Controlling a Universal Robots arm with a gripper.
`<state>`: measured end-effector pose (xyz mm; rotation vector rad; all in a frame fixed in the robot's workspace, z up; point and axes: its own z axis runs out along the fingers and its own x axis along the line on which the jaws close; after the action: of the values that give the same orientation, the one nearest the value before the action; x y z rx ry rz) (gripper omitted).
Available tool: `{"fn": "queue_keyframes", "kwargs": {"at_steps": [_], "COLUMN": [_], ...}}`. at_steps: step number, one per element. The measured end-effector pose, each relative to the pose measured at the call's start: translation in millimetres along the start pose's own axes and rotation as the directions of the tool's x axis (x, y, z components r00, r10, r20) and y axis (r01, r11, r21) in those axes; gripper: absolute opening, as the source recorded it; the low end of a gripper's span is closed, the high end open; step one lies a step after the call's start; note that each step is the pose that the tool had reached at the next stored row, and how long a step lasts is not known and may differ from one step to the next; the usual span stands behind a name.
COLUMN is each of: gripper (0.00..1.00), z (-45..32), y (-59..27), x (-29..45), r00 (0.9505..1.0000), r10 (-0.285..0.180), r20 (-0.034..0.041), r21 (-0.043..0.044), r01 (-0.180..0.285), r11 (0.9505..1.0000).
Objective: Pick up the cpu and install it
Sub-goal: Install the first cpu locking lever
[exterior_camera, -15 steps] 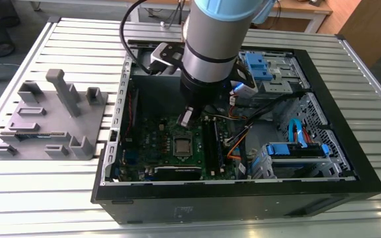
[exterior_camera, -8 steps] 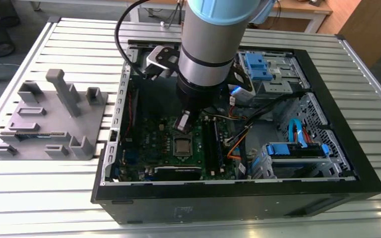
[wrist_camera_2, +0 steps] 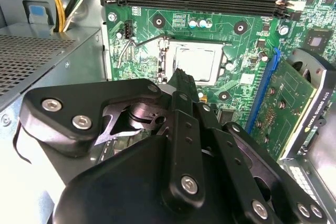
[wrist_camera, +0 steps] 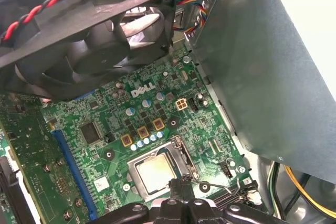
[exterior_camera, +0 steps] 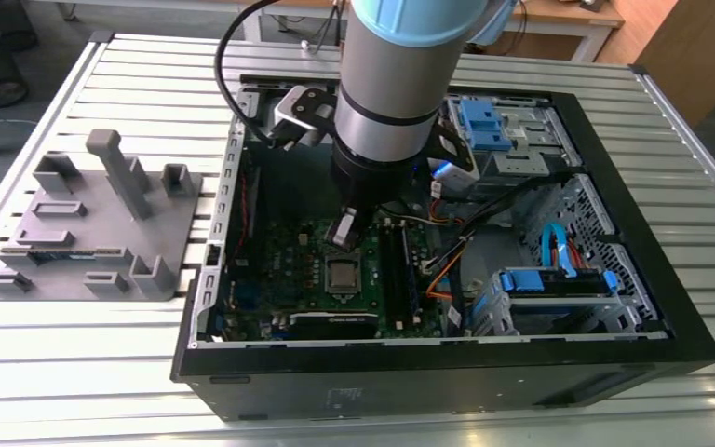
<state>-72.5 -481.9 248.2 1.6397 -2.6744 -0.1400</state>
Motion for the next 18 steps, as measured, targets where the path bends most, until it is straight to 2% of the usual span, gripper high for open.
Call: {"fn": "queue_keyframes", "kwargs": {"at_steps": [5,9,18], "gripper": [0.11,0.11,0.11], "z": [-3.9,-6.1,-6.1], "y": [0.3,0.4,1.5], "x": [-0.3,-0.4,-2.6], "r00": [1.0000,1.0000,1.0000], "r10": [0.000,0.000,0.000], "r20": [0.0059,0.0062,0.0061], "r21": [-0.0029,-0.0031,-0.0031], "r01": [0.000,0.000,0.000], "r11": [1.0000,1.0000,1.0000]}}
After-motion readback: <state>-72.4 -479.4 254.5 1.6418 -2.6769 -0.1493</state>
